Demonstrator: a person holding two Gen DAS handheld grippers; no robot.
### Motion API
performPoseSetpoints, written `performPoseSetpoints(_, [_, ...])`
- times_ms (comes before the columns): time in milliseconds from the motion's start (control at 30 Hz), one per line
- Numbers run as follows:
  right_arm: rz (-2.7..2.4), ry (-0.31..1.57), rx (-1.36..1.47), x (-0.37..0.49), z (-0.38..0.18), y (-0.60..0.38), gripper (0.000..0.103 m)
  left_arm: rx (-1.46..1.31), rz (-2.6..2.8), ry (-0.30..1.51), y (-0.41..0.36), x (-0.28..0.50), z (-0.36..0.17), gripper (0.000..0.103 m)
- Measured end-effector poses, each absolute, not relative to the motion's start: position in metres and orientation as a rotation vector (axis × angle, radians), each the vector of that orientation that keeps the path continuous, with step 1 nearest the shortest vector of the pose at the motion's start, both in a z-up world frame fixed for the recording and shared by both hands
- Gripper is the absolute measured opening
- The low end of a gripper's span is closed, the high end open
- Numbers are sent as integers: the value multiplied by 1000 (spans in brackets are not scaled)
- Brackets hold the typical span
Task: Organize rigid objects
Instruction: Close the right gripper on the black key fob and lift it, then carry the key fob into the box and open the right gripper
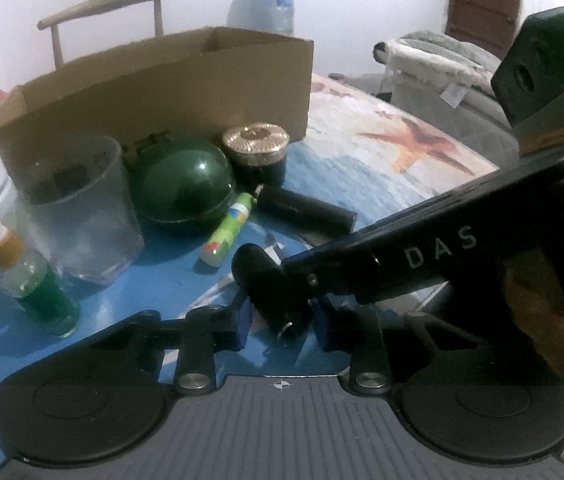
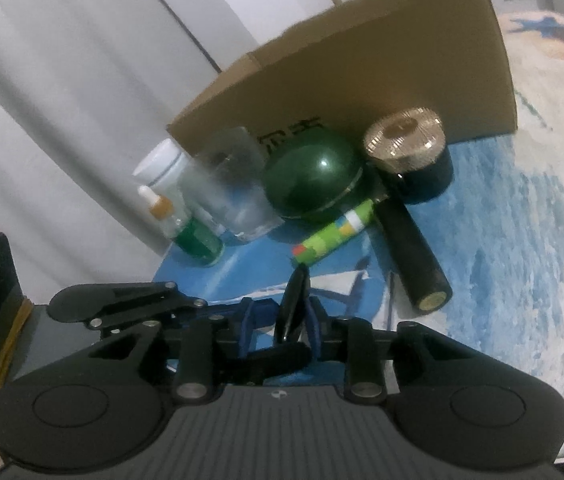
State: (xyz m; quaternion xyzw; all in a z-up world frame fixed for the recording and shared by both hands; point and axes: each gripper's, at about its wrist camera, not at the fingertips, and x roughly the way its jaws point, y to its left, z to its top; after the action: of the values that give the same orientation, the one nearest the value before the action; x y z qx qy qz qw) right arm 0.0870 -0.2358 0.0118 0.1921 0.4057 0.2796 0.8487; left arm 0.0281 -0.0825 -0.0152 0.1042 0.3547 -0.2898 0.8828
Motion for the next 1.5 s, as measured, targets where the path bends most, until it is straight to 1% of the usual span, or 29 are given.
performPoseSetpoints(367, [585,848,425,91,7,-237,20,234,-574,711,-84,28,-17,24])
performPoseSetpoints(533, [596,851,467,92,4,-241,20,230,-559,706,-84,27,-16,24])
performPoseSetpoints(633, [608,831,474,89,12,-243,20,248,-544,668,-85,20,-7,24])
performPoseSetpoints(800, [645,738,450,85,50,-241,20,273,-514,565,-81,10,32,24])
performPoseSetpoints(933, [690,599,370,86,101,-234,20,323,-473,442,-79,7,76,24])
performPoseSetpoints(1033, [719,518,322,100,135,-228,20,378,-432,355,-79,14,103,24])
performPoseSetpoints(1133, [735,481,288,124,157,-220,20,425,-392,322,-81,34,120,24])
performPoseSetpoints(1200, [739,500,286,149,165,-216,20,435,-381,350,-81,58,126,24])
performPoseSetpoints(1267, [747,552,299,180,165,-214,20,424,-379,417,-80,89,129,24])
performPoseSetpoints(1367, [748,675,353,236,157,-212,20,390,-385,555,-78,141,126,24])
performPoseSetpoints(1500, [727,843,415,313,132,-208,20,370,-373,725,-75,206,111,23])
